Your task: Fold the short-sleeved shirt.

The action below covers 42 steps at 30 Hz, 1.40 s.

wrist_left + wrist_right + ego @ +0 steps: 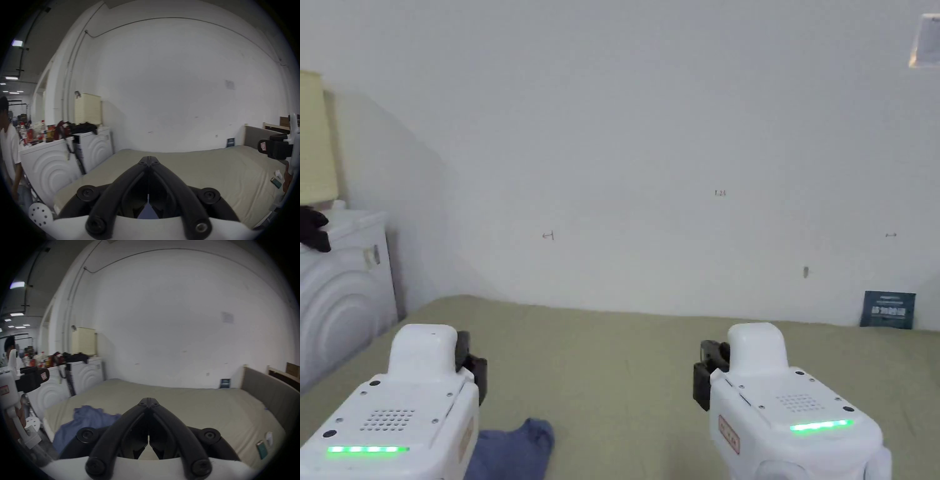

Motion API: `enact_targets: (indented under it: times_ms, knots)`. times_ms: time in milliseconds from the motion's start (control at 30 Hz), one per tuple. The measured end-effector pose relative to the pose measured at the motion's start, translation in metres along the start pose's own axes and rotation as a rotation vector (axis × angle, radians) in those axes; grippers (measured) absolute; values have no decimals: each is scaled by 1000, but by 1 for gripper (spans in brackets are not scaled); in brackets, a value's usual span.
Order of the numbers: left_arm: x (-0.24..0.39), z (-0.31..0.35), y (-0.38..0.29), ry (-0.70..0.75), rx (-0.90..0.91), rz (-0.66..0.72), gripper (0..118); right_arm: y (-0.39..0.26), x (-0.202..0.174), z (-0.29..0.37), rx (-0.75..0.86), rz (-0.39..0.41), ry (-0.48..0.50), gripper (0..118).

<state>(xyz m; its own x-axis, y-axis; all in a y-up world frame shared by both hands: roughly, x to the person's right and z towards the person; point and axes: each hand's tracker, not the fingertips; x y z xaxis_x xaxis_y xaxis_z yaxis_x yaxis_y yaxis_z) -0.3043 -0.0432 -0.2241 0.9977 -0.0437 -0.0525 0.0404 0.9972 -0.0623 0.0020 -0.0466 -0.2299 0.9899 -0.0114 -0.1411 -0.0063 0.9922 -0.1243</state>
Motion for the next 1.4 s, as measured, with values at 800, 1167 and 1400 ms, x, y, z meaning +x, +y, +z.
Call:
enact_targets:
  times_ms: [800,1167,1400]
  knots:
    - [-53,-289,-267,-16,-1002,181,118,-154,-40,-172,-402,76,147,1]
    - [-60,-283,-267,90,-939,110,3,-179,-21,-179,-458,28,127,1]
    - [-56,-290,-254,-32,-895,131,3,-169,3,-156,-433,-18,96,2]
